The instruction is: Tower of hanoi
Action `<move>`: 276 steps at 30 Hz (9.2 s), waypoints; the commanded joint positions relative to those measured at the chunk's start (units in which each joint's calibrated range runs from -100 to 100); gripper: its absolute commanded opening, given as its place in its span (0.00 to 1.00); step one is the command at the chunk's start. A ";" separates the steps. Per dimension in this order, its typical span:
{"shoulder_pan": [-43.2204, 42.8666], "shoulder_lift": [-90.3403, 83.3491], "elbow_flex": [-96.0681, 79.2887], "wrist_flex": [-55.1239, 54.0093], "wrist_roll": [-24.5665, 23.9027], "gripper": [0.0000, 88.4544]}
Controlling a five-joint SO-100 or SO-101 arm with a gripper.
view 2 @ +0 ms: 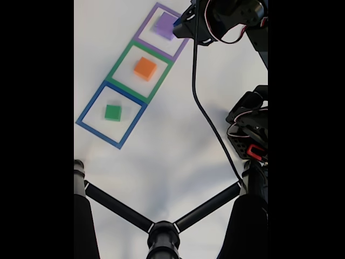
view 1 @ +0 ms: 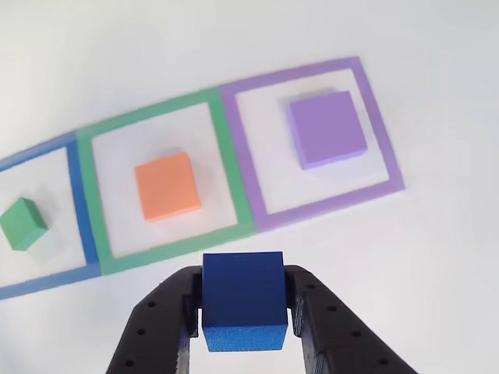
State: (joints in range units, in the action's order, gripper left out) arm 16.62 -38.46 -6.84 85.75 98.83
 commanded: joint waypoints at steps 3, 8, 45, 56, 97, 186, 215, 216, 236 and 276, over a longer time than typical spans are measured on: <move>8.73 -7.70 -20.38 -16.59 1.17 0.02; 11.71 -12.35 -40.64 -37.55 1.17 0.02; 14.15 21.71 -61.90 -111.13 1.17 0.03; 15.52 32.69 -55.91 -116.39 1.17 0.03; 12.32 45.91 -53.54 -127.64 1.17 0.15; -30.15 -21.32 -30.37 -17.16 -3.05 0.25; -36.33 16.98 -71.08 -110.56 1.17 0.39; -36.40 18.82 -70.72 -112.26 1.17 0.39; -35.64 46.63 -57.81 -130.23 1.17 0.42; -39.61 55.92 -49.18 -130.31 1.17 0.15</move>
State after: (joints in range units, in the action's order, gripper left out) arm -22.35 18.30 -57.85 -44.52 100.00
